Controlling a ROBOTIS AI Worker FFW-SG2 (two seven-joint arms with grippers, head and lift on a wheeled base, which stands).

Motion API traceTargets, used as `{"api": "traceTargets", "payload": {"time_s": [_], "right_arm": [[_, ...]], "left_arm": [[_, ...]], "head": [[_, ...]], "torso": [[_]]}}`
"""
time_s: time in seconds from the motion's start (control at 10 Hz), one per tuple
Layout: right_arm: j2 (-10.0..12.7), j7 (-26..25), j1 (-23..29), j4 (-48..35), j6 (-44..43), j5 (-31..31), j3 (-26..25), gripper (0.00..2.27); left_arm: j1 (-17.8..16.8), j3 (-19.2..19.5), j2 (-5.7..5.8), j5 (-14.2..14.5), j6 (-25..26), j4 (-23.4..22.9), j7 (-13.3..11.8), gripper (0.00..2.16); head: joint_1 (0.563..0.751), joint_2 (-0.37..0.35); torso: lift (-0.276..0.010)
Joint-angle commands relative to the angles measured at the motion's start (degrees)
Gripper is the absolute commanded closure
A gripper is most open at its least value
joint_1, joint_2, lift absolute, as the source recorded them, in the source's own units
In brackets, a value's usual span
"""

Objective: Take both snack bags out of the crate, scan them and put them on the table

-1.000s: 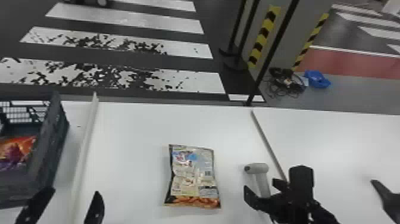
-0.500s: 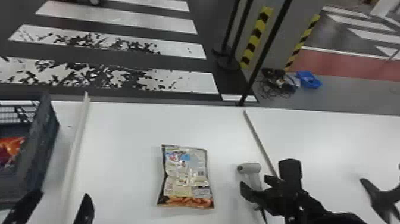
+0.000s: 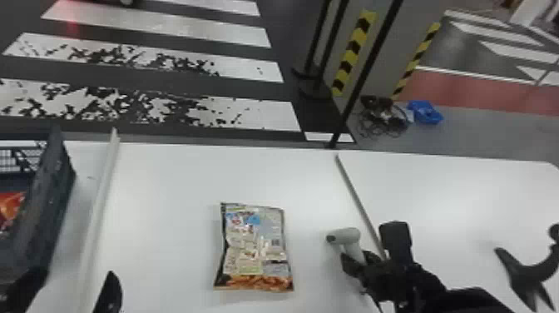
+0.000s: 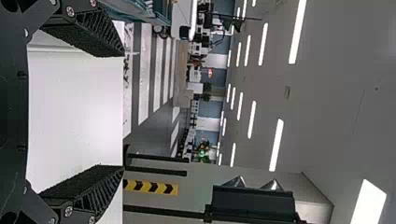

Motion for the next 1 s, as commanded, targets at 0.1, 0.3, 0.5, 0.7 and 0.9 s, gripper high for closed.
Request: {"api": "traceTargets", "payload": {"time_s": [0.1, 0.3, 0.5, 0.7, 0.9], "right_arm": [[-0.1, 0.0, 0.5, -1.9, 0.3, 1.8, 0.6, 2.08], [0.0, -0.1, 0.9, -5.8, 2.2, 1.9, 0.3, 2.11], [0.1, -0.1, 2.4, -11.7, 7.7, 1.8, 0.1, 2.13], [1.0, 0.3, 4.7, -17.5, 14.7, 0.8, 1.0, 2.13], [2.4, 0.8, 6.1, -20.9, 18.7, -1.4, 2.2, 2.17]], "left_arm": [[0.0, 0.0, 0.00, -0.1, 0.0, 0.0, 0.0, 0.14], [0.1, 0.0, 0.00, 0.0, 0.0, 0.0, 0.1, 0.14], [0.1, 0.0, 0.00, 0.0, -0.2, 0.1, 0.1, 0.14], [0.0, -0.1, -0.18, 0.0, -0.2, 0.2, 0.0, 0.14], [-0.1, -0.2, -0.18, 0.0, 0.0, 0.3, 0.1, 0.14]], "head": [[0.695, -0.299], [0.695, -0.295], [0.695, -0.290], [0.695, -0.284], [0.695, -0.259]], "torso": [[-0.094], [-0.094], [-0.094], [-0.094], [-0.094]]}}
